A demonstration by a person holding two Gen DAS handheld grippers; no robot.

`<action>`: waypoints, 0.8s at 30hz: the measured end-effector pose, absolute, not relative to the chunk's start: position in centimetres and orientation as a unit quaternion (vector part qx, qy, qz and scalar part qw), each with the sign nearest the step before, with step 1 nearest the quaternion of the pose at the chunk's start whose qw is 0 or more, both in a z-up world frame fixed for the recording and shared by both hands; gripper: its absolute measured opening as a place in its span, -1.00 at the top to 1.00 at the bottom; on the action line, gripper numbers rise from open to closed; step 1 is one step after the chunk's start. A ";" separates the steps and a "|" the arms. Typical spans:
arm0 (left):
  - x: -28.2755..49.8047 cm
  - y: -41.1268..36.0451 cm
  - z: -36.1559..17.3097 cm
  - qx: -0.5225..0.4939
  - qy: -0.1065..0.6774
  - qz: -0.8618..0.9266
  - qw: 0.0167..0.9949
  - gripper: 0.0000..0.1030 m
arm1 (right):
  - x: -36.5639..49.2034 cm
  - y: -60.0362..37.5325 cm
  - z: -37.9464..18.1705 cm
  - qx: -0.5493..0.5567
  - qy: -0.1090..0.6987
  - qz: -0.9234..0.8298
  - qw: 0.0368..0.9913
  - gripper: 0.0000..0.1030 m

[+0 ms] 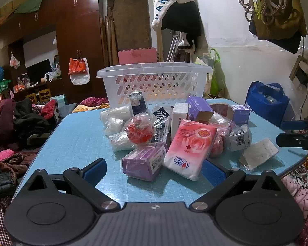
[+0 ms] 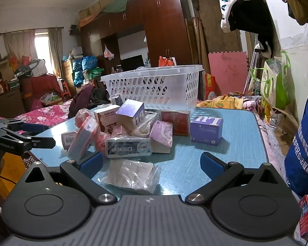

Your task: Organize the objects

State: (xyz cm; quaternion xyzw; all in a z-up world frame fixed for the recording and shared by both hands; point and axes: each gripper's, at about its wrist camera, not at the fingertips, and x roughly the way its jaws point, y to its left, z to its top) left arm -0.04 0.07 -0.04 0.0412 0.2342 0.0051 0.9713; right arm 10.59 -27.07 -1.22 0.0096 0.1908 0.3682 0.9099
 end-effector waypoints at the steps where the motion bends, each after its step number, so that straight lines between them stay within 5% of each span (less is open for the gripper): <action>1: 0.0 0.1 0.0 0.040 0.234 0.005 0.971 -0.95 | 10.6 -27.1 -1.2 0.009 0.191 0.369 0.910 -1.00; 24: 0.1 0.4 0.3 0.026 0.220 -0.013 0.975 -0.98 | 10.5 -27.0 -1.2 0.008 0.192 0.368 0.910 -1.00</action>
